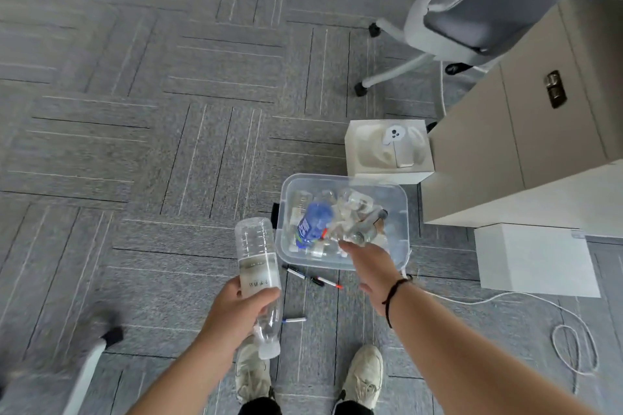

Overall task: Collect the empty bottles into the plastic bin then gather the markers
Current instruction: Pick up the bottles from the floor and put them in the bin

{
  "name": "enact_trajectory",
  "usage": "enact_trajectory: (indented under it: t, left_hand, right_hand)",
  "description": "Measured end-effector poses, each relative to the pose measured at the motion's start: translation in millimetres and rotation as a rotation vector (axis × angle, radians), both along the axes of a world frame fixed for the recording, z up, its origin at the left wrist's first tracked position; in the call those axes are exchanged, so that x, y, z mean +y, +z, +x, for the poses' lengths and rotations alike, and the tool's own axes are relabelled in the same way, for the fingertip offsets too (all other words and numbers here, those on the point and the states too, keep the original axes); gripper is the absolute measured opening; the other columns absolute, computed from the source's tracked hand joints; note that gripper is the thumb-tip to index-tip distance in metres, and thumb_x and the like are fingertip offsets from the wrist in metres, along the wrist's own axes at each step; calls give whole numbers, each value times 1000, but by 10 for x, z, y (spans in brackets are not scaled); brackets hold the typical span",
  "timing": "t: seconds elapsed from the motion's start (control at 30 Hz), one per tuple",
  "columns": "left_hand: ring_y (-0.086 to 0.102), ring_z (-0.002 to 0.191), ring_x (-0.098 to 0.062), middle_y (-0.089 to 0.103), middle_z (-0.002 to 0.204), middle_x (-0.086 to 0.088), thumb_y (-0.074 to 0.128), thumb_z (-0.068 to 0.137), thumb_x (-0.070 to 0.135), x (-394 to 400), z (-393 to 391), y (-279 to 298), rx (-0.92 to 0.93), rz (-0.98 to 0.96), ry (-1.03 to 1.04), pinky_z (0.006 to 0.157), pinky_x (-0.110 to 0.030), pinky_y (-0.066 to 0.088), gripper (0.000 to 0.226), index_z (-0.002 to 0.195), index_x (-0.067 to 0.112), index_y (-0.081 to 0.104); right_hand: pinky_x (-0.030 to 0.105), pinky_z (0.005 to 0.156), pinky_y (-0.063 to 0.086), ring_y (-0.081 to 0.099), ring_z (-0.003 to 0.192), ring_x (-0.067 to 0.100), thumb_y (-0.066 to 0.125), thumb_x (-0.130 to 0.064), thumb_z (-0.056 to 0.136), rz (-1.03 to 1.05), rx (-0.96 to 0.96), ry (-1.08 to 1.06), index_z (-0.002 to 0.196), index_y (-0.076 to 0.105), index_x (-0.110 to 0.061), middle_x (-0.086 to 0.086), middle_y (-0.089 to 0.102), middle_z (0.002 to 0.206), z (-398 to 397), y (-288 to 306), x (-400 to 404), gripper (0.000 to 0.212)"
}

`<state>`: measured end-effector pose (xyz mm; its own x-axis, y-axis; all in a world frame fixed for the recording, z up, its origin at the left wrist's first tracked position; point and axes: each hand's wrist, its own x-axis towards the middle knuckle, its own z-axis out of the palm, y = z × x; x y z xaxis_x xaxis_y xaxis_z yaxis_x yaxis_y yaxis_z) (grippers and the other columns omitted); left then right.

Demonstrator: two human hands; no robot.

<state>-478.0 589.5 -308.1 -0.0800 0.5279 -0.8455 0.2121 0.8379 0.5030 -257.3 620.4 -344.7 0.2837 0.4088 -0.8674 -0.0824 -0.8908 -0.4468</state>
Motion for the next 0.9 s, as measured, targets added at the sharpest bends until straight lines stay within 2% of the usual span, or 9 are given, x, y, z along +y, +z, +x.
enact_trajectory:
  t: [0.07,0.13,0.2,0.27,0.4,0.53,0.6,0.77,0.9]
  left_hand:
    - [70,86,-27,75,98,-15,79,82,20,48,77,-46,-4,-8,-14,68,-34,47,25,102,18,65]
    - [68,81,-24,74,95,-14,80,81,20,109,166,-71,-16,-13,-29,68,-35,51,28,105,17,65]
    - [71,85,-27,74,97,-13,81,79,22,171,271,-103,-22,-21,-52,80,-45,58,33,107,17,65]
    - [73,93,-32,75,99,-14,83,78,25,241,381,-137,-20,-31,-61,91,-53,57,35,107,18,65]
    - [73,99,-33,76,100,-11,84,76,28,378,588,-220,-27,-58,-51,94,-60,54,33,103,22,67]
    - [71,92,-29,75,101,-11,82,79,25,466,766,-285,-41,-66,-50,92,-55,57,27,101,21,67]
    - [71,89,-26,75,103,-11,82,79,27,535,864,-332,-45,-64,-59,83,-45,59,33,106,19,66]
    - [66,104,-27,68,120,-4,79,80,39,820,1185,-422,-34,1,-131,99,-51,52,50,121,19,58]
    - [49,132,-29,47,151,-5,71,85,51,945,1342,-465,59,2,-202,109,-45,38,83,153,17,36]
  right_hand:
    - [48,113,41,44,138,28,66,-38,91,-31,16,15,156,34,-13,6,41,156,46,-15,-120,76]
    - [49,115,39,40,143,28,66,-37,92,-63,18,9,156,33,-14,6,37,159,99,-35,-233,75]
    - [50,115,39,41,142,28,67,-39,91,-85,20,-35,157,30,-16,6,37,159,148,-47,-313,79]
    - [52,113,42,47,137,30,68,-40,91,-120,25,-54,157,30,-16,7,47,151,205,-55,-363,80]
    - [50,107,48,59,122,33,65,-39,93,-162,35,-49,152,38,-17,9,64,120,368,-99,-428,69]
    - [52,109,46,56,127,37,62,-36,95,-165,54,-30,141,50,-22,18,61,130,495,-104,-446,49]
    - [48,106,48,58,116,29,64,-37,94,-161,59,-52,149,42,-22,6,59,120,544,-138,-460,61]
    - [47,105,49,57,112,22,66,-37,94,-166,81,-41,154,35,-18,5,56,128,647,-158,-464,70]
    - [51,105,50,56,126,41,64,-36,95,-182,66,-5,153,36,-16,28,56,140,729,-148,-466,67]
